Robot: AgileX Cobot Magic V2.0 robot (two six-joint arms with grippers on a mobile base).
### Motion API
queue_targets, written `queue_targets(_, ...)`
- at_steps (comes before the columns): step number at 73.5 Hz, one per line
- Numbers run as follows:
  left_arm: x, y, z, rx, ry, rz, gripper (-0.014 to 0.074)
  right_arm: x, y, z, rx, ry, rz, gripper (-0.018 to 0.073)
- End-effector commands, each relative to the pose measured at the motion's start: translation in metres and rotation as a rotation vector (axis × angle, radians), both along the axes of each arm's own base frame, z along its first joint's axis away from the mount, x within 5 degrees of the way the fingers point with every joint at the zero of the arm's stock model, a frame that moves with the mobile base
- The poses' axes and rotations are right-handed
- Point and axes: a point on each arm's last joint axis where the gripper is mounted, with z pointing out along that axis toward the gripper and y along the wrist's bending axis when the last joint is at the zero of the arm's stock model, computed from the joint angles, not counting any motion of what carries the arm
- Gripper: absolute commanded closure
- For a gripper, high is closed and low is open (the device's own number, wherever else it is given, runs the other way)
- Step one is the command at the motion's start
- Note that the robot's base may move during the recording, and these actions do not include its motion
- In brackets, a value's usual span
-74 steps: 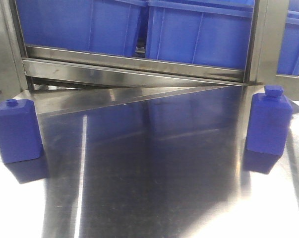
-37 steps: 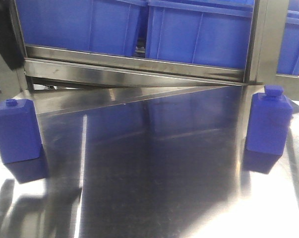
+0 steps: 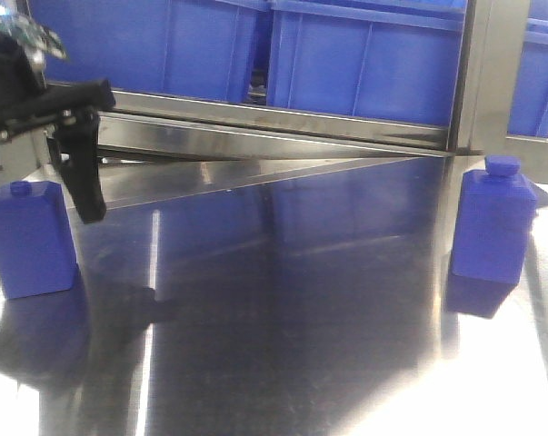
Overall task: Pick and sort blue part to right shelf
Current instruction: 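Grasp the blue bottle nearest the left gripper and lift it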
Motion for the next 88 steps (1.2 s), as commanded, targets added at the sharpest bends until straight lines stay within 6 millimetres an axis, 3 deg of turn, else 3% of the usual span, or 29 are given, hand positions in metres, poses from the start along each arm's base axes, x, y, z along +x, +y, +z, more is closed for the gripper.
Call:
queue_targets(1, 0.002, -0.003, 0.017, -0.019, -0.070, 0.005, -0.0013, -0.004, 0.000, 0.017, -0.006, -0.133, -0.007, 0.0501)
queue_targets(14, 0.005, -0.003, 0.011, -0.010, -0.055, 0.004, 0.0008, -0.004, 0.000, 0.017, -0.006, -0.133, -0.007, 0.0501)
queue_targets(30, 0.005, -0.003, 0.004, 0.007, -0.013, -0.003, 0.0184, -0.004, 0.000, 0.017, -0.006, -0.133, -0.007, 0.0501)
queue_targets(38, 0.006, -0.004, 0.008, 0.004, -0.021, -0.004, 0.0257, -0.004, 0.000, 0.017, -0.006, -0.133, -0.007, 0.0501)
queue_targets(48, 0.007, -0.004, 0.018, 0.013, -0.009, -0.025, 0.0281, -0.004, 0.000, 0.017, -0.006, -0.133, -0.007, 0.0501)
queue_targets(70, 0.010, -0.004, 0.068, 0.013, -0.122, -0.134, 0.0281, -0.004, 0.000, 0.017, -0.006, -0.133, -0.007, 0.0501)
queue_targets(78, -0.005, 0.004, 0.094, 0.069, -0.251, -0.164, 0.0281, -0.004, 0.000, 0.017, -0.006, -0.133, -0.007, 0.0501)
queue_targets(88, -0.042, 0.021, 0.130, 0.167, -0.478, -0.196, 0.0281, -0.004, 0.000, 0.017, -0.006, -0.133, -0.007, 0.0501)
